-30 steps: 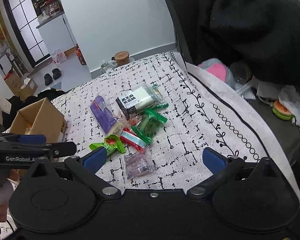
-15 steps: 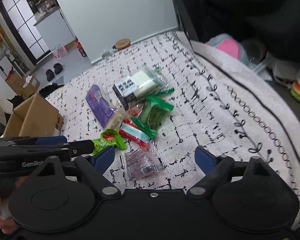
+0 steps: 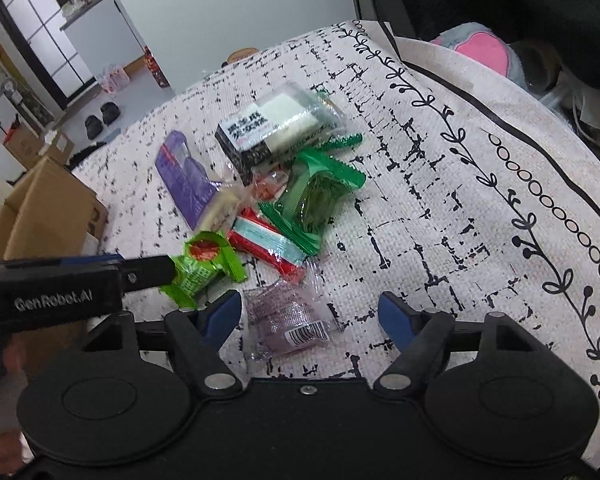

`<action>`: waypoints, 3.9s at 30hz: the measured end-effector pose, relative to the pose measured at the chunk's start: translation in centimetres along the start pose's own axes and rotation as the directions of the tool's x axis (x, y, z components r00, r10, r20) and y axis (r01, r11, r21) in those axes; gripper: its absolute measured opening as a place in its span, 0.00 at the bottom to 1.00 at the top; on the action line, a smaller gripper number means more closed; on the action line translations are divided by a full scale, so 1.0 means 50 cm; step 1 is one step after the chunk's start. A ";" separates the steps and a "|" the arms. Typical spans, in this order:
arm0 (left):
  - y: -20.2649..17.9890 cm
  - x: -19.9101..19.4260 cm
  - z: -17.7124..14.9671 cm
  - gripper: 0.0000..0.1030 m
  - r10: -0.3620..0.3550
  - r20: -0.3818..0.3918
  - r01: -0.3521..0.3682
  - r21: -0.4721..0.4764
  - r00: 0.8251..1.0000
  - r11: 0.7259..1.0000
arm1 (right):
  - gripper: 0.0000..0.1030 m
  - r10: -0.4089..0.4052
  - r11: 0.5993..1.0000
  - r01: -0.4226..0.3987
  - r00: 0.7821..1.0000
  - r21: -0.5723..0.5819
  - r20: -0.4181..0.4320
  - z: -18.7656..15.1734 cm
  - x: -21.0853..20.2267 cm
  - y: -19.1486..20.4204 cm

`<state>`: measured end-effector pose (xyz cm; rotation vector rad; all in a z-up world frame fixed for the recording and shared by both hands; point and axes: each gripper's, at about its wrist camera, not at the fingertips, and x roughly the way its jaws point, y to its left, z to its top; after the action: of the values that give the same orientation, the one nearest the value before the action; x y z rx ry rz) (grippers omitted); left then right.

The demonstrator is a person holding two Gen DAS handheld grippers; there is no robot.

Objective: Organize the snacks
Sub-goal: 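Grasp the clear candy bag with the right tool while the left grasps a green snack pack, then lift both held snacks and carry them over the cardboard box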

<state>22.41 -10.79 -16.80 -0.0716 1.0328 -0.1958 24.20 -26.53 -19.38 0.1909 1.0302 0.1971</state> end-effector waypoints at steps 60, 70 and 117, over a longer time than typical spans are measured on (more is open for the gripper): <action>-0.012 -0.056 -0.012 0.25 -0.097 0.070 0.094 0.050 0.993 0.994 | 0.37 -0.115 0.993 0.118 0.991 -0.032 0.066 0.005 -0.061 0.036; 0.025 -0.126 -0.011 0.25 -0.091 0.136 0.088 0.028 0.987 0.996 | 0.37 -0.072 0.995 0.080 0.990 -0.064 0.118 0.015 -0.094 0.095; 0.265 -0.316 -0.026 0.25 0.074 0.311 -0.021 -0.171 0.947 0.985 | 0.37 0.078 0.983 -0.039 0.974 -0.180 0.211 0.033 -0.153 0.318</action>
<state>15.12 5.35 -6.11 -0.2216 0.7267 -0.0503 20.63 -13.21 -8.24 0.0811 0.7851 0.3123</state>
